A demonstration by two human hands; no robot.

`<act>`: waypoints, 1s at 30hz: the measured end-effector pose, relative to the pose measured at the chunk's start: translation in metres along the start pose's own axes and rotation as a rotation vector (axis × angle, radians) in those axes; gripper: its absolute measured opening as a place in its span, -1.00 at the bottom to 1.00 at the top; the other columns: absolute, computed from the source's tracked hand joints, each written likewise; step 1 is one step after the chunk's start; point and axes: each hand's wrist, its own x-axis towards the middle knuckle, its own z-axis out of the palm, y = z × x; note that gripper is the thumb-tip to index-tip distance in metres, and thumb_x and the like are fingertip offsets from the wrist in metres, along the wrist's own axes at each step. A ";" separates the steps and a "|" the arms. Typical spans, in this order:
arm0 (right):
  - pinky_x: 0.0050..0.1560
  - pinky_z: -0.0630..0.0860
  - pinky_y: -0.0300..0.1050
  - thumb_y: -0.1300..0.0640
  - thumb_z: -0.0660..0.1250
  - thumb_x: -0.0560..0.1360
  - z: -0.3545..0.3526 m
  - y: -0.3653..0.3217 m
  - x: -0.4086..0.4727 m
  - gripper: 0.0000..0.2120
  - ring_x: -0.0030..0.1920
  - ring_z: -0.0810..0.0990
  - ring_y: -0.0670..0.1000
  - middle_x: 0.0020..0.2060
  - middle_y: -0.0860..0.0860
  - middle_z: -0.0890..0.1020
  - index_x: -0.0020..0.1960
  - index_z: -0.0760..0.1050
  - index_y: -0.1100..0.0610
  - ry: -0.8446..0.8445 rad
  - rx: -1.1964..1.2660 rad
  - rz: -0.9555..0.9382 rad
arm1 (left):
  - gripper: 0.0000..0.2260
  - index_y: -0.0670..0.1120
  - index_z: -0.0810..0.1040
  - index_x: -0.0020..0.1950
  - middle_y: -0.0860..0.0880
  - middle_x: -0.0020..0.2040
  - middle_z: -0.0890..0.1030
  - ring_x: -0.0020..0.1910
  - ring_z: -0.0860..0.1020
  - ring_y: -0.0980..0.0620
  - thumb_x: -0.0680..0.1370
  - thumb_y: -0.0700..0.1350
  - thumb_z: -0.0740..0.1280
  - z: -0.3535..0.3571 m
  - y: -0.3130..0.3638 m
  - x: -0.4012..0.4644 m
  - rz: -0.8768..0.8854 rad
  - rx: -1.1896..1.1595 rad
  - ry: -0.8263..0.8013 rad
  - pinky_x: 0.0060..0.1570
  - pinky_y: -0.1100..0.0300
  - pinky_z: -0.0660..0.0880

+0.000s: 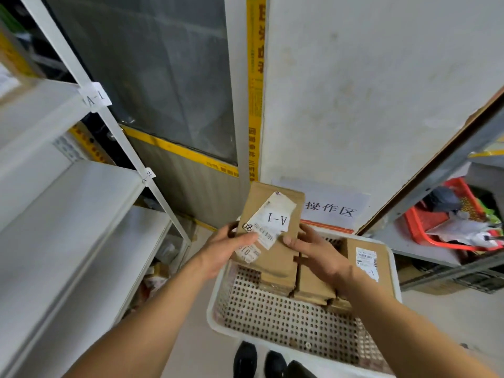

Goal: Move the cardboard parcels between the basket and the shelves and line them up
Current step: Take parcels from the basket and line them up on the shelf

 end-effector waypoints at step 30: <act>0.39 0.51 0.35 0.02 0.57 0.53 0.032 -0.034 0.037 -0.42 0.30 0.64 0.32 0.31 0.22 0.66 0.48 0.48 0.07 -0.147 0.148 -0.056 | -0.06 0.32 0.13 0.63 0.11 0.59 0.37 0.52 0.40 -0.03 0.34 0.61 0.30 -0.029 0.003 -0.063 0.077 0.353 0.454 0.50 -0.27 0.32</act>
